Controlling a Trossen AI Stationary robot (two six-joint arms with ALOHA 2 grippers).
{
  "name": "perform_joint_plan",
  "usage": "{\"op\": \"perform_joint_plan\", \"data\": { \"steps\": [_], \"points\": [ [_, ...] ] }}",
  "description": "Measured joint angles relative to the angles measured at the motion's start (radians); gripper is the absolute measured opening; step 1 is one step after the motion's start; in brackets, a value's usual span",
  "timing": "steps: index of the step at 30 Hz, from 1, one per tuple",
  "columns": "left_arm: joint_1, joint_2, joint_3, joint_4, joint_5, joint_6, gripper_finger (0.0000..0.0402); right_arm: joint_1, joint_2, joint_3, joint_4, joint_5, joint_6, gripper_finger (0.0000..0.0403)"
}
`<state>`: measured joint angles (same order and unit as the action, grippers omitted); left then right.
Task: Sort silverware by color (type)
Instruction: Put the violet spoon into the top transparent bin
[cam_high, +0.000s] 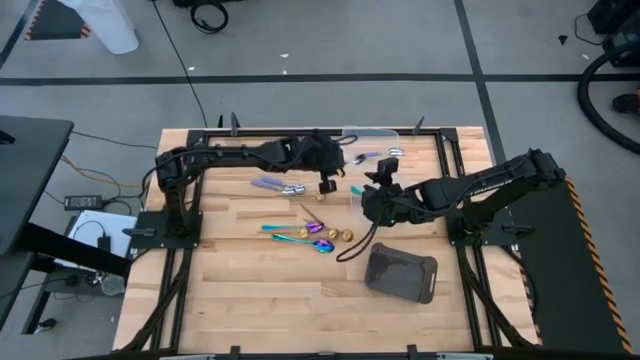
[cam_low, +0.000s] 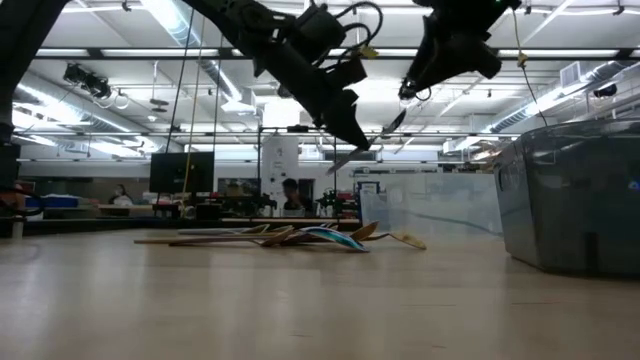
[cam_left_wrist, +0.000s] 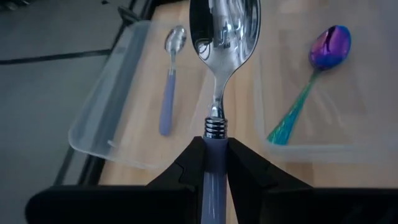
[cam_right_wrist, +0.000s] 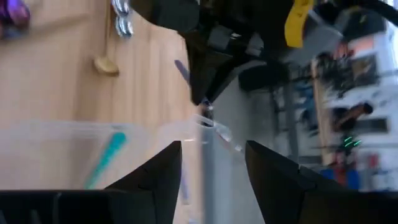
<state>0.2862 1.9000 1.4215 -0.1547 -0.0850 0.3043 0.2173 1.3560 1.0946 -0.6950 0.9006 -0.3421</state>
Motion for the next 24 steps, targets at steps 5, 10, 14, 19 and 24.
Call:
{"op": "perform_joint_plan", "data": {
  "steps": [5,10,14,19,24],
  "points": [
    [-0.056,-0.002,0.03,0.0,-0.105,-0.009,0.0057,-0.044,0.0,-0.006,0.019,-0.049,-0.195,0.0177],
    [-0.091,-0.002,0.072,-0.034,-0.132,-0.06,0.0057,-0.072,0.0,-0.011,0.087,-0.055,-0.332,0.0167],
    [-0.107,-0.002,0.079,-0.049,-0.14,-0.106,0.0057,-0.081,0.0,-0.011,0.125,-0.056,-0.389,0.0163],
    [-0.117,-0.002,0.079,-0.072,-0.14,-0.142,0.0057,-0.089,0.0,-0.011,0.103,-0.061,-0.419,0.0162],
    [-0.117,-0.028,0.08,-0.099,-0.14,-0.173,0.0057,-0.115,0.0,-0.011,0.054,-0.065,-0.421,0.0162]
  ]
}}
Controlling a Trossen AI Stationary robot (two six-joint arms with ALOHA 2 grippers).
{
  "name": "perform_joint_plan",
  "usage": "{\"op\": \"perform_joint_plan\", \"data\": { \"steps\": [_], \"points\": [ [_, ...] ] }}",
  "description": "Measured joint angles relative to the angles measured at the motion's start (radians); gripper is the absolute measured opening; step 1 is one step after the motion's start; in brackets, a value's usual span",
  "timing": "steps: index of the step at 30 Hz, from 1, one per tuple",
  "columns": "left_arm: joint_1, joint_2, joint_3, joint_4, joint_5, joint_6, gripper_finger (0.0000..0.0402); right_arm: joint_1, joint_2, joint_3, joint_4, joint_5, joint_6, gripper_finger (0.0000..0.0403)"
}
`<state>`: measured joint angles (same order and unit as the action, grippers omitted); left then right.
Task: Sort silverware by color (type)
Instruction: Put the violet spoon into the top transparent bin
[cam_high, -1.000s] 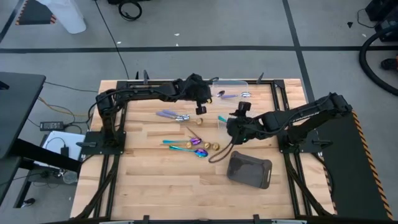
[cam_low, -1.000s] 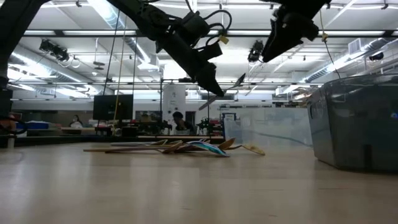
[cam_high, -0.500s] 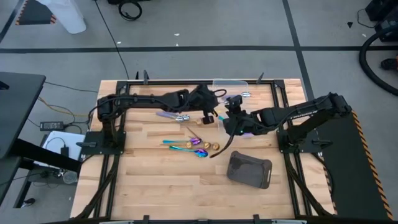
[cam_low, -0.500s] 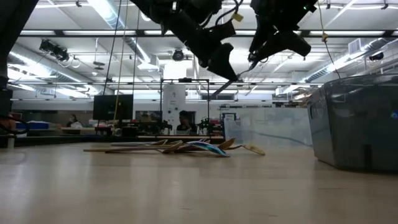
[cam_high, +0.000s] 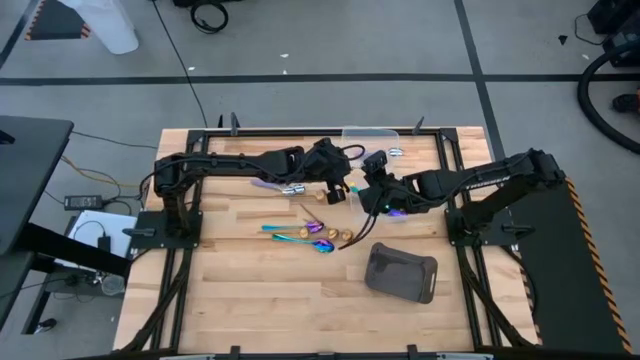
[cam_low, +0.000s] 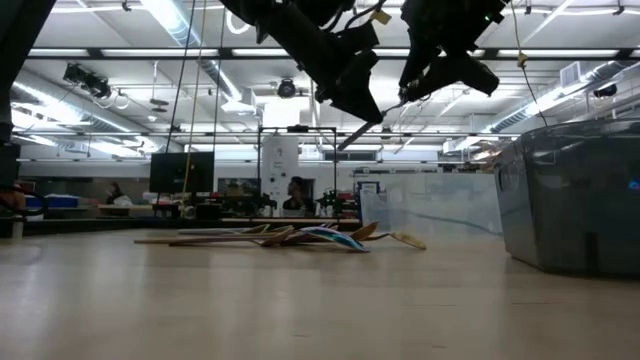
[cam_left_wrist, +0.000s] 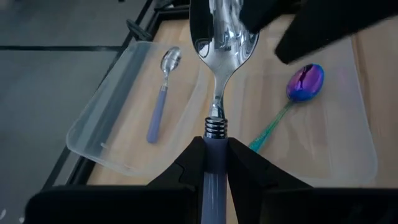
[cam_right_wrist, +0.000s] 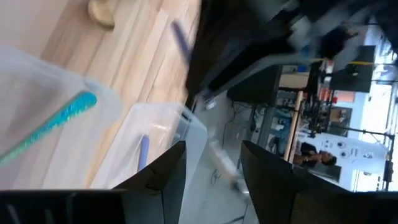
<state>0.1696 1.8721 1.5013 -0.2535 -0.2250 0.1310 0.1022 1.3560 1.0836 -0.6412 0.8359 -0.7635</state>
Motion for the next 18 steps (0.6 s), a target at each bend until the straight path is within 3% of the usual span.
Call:
{"op": "perform_joint_plan", "data": {
  "steps": [9,18],
  "points": [
    [-0.018,-0.017,0.0,-0.052,0.002,-0.015,0.0057,-0.036,0.001,-0.001,0.003,-0.029,-0.069,0.0141],
    [-0.038,-0.017,0.0,-0.038,-0.007,-0.001,0.0057,-0.055,0.001,-0.003,-0.008,-0.081,-0.092,0.0058]
  ]
}}
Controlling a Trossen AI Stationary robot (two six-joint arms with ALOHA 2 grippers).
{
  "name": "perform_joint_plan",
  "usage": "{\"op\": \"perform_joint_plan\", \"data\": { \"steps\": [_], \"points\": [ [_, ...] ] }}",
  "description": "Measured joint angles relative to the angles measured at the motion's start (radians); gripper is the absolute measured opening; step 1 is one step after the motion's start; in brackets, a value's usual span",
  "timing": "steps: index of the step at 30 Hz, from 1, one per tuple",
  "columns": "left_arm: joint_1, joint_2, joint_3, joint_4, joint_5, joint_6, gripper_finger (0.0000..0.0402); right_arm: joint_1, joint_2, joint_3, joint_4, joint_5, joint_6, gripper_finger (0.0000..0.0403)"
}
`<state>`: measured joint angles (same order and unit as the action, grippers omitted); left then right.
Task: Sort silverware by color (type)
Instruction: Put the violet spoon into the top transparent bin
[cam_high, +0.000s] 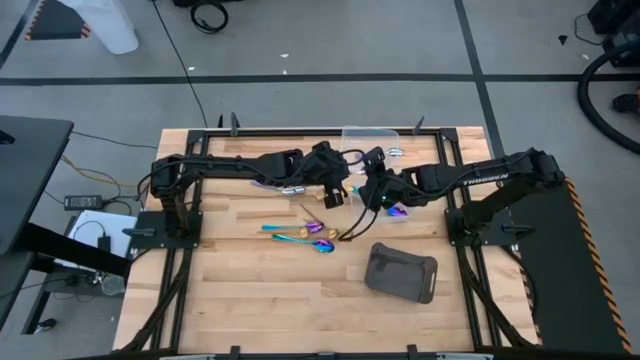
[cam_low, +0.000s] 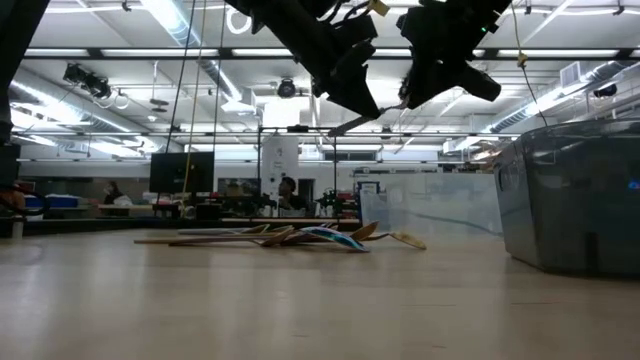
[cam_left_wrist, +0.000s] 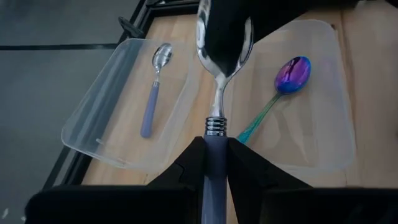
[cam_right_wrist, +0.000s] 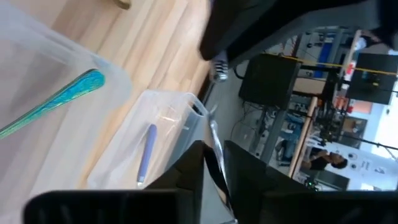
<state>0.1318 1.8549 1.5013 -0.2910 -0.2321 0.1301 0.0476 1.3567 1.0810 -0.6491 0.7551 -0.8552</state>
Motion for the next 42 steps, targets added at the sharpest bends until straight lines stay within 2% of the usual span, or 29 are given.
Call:
{"op": "perform_joint_plan", "data": {
  "steps": [3,6,12,16,21,25,33,38,42],
  "points": [
    [-0.001,-0.002,0.0,0.003,-0.002,0.017,0.006,0.003,0.001,-0.002,-0.015,-0.011,-0.001,0.0032],
    [0.0,-0.002,0.0,0.014,-0.002,0.012,0.0082,0.005,0.001,-0.002,-0.027,-0.022,0.017,0.0016],
    [-0.002,0.0,0.0,0.029,0.01,0.009,0.0163,0.01,0.0,0.003,-0.004,-0.032,0.026,0.0019],
    [-0.004,-0.012,-0.002,-0.014,0.007,0.009,0.0191,0.004,0.0,0.003,-0.027,-0.09,0.047,0.0021],
    [-0.027,-0.048,-0.061,0.021,-0.024,0.012,0.0187,-0.005,0.0,0.003,-0.092,-0.128,0.114,0.0021],
    [-0.046,-0.11,-0.17,0.083,-0.082,0.013,0.0178,-0.005,0.0,0.002,-0.133,-0.153,0.157,0.0021],
    [-0.067,-0.293,-0.414,0.17,-0.091,-0.076,0.0176,-0.025,0.0,0.002,-0.151,-0.206,0.208,0.0022],
    [-0.119,-0.405,-0.529,0.182,-0.089,-0.144,0.0176,-0.103,0.0,0.002,-0.146,-0.214,0.207,0.0022],
    [-0.183,-0.457,-0.587,0.194,-0.09,-0.199,0.0176,-0.193,0.0,-0.003,-0.121,-0.277,0.207,0.0022]
  ]
}}
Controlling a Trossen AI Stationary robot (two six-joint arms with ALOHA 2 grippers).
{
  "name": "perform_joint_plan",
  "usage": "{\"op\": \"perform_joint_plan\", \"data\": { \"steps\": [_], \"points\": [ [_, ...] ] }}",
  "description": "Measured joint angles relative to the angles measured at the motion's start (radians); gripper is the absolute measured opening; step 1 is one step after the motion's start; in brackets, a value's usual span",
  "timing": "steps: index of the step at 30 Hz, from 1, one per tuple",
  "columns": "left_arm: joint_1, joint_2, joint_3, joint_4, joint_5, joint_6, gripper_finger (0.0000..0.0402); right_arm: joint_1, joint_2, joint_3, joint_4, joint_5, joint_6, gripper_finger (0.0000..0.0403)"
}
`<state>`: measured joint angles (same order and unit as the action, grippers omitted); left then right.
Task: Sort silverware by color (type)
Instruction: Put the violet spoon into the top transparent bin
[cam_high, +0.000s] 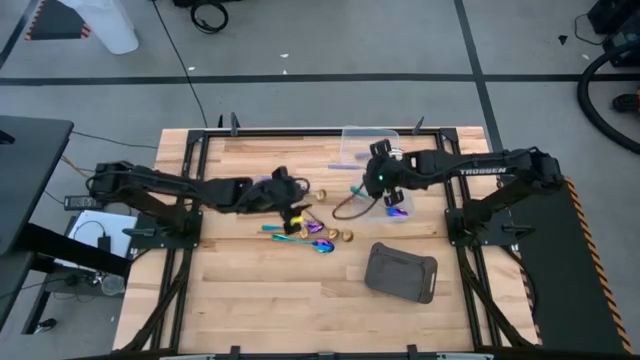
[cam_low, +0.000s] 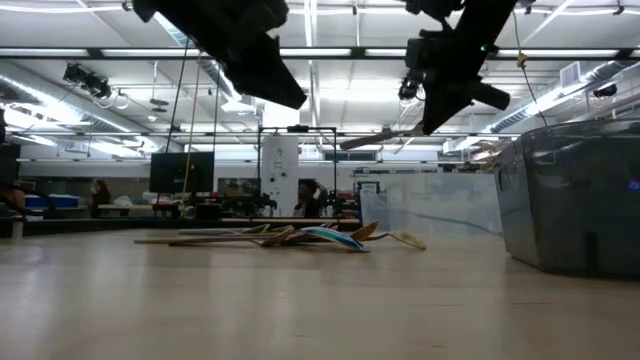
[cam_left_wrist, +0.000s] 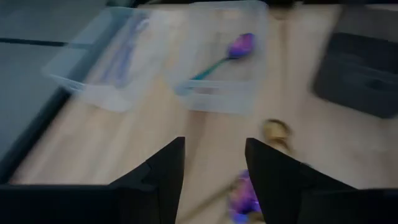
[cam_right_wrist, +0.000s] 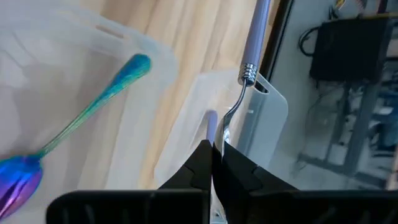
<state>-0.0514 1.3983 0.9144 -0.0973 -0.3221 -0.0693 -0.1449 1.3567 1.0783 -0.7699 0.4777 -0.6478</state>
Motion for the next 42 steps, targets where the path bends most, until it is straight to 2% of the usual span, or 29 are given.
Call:
{"op": "perform_joint_plan", "data": {
  "steps": [7,13,16,24,28,35,42],
  "points": [
    [-0.105,-0.008,-0.039,0.01,-0.003,-0.055,0.0176,-0.15,0.0,-0.053,0.055,-0.061,-0.035,0.0023],
    [-0.152,-0.007,-0.039,-0.009,-0.037,-0.077,0.0176,-0.241,0.0,-0.061,0.053,-0.122,-0.02,0.0023],
    [-0.156,-0.007,-0.039,-0.007,-0.038,-0.077,0.0176,-0.276,0.0,-0.061,0.059,-0.158,-0.002,0.0023],
    [-0.139,-0.007,-0.039,0.078,-0.04,-0.043,0.0176,-0.357,0.0,-0.061,0.06,-0.168,-0.066,0.0023],
    [-0.137,-0.007,-0.039,0.103,-0.038,-0.043,0.0176,-0.399,0.0,-0.061,0.059,-0.239,-0.069,0.0023],
    [-0.163,0.003,-0.039,0.153,0.005,-0.004,0.0176,-0.423,0.051,-0.061,0.1,-0.223,-0.154,0.0023],
    [-0.227,0.107,-0.038,0.194,0.022,0.032,0.0176,-0.455,0.183,-0.062,0.203,-0.188,-0.183,0.0023]
  ]
}}
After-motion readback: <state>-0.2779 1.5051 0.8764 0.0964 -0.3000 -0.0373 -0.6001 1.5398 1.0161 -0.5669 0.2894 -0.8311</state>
